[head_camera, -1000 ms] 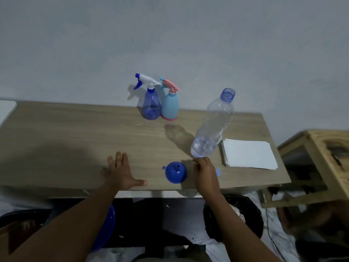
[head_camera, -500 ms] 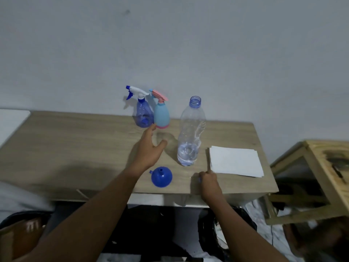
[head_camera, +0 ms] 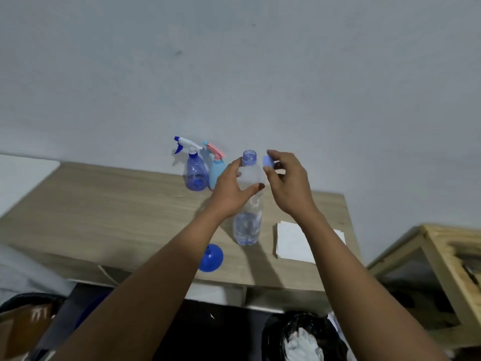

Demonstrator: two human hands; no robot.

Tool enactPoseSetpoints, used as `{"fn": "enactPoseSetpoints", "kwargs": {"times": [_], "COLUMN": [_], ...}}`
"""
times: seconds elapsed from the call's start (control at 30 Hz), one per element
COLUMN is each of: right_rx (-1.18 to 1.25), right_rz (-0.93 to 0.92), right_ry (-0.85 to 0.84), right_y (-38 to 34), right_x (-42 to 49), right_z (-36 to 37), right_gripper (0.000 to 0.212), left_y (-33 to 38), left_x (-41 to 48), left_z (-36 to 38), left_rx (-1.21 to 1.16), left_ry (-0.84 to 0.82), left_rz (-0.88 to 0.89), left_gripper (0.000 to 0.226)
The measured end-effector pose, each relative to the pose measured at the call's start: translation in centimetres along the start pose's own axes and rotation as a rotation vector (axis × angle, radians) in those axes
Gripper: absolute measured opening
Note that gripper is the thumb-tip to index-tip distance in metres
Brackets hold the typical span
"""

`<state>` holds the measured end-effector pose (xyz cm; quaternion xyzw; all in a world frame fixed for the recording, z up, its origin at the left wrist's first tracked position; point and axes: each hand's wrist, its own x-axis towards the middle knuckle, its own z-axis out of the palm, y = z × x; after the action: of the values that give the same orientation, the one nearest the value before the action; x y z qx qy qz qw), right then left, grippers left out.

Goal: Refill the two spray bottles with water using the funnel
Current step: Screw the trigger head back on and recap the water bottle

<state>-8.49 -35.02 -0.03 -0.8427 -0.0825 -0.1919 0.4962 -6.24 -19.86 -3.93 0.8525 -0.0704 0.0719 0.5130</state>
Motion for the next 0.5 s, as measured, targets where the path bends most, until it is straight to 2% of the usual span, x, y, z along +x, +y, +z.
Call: {"fn": "enactPoseSetpoints", "kwargs": {"times": [0.2, 0.4, 0.5], "right_rx": [-0.327, -0.556, -0.609], "right_rz": [-0.221, -0.251, -0.203], "right_ry": [-0.332, -0.602, -0.672], "right_y": [-2.7, -5.1, -6.2], "right_x": [4.3, 6.6, 7.4], "right_z": [-0.9, -1.4, -1.6], "right_gripper": [0.034, 0.032, 0.027], "left_y": [0.4, 0.7, 0.8], "left_x": [0.0, -0.6, -0.7], "left_z": [0.2, 0.1, 0.0], "left_rx": [-0.038, -0.075, -0.085], "left_ry": [-0.013, -0.022, -0.024], "left_rz": [-0.069, -0.122, -0.127], "left_gripper": [0.079, 0.075, 0.075]}}
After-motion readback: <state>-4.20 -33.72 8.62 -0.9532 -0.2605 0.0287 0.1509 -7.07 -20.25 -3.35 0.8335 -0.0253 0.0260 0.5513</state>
